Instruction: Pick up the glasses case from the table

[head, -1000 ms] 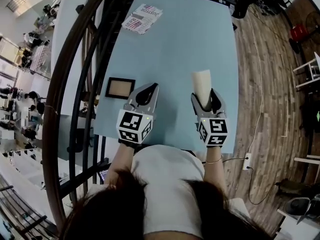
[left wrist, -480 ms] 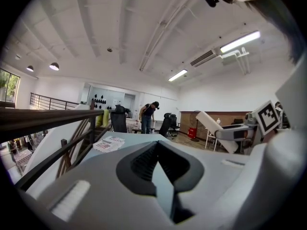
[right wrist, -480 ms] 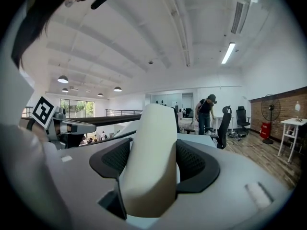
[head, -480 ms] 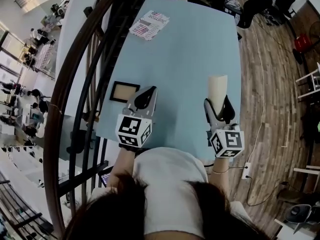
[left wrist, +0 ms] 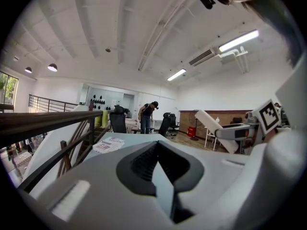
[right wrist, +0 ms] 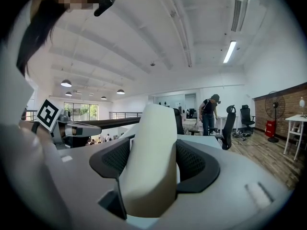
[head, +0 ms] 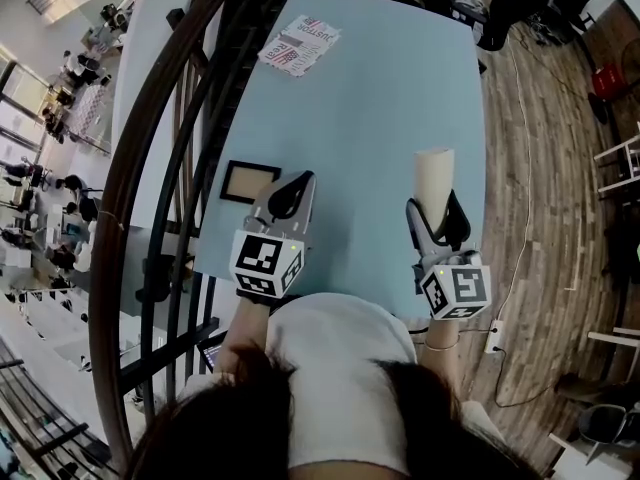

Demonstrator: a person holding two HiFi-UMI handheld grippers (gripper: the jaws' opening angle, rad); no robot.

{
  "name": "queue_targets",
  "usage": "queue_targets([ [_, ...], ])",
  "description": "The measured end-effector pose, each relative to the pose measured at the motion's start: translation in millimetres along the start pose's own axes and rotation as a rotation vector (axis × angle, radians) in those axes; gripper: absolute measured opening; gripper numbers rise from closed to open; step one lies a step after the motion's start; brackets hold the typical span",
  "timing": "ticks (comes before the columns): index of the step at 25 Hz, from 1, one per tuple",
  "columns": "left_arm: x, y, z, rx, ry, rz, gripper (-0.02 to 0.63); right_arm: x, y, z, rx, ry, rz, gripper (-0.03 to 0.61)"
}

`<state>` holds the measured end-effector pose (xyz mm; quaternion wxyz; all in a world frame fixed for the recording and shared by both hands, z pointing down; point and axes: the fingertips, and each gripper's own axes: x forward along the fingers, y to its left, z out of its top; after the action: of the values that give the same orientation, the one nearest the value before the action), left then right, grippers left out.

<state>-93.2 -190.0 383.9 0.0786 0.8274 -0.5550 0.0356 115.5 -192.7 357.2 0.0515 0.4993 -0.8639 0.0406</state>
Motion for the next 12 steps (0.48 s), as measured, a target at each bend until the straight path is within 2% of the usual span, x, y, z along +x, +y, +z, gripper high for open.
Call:
queue_targets([
  [12, 2.6, -0.4, -8.4, -0.002, 0.028, -0.011, 0.058, 3.5, 2.2, -10.8, 0.039, 0.025, 0.019, 0.302],
])
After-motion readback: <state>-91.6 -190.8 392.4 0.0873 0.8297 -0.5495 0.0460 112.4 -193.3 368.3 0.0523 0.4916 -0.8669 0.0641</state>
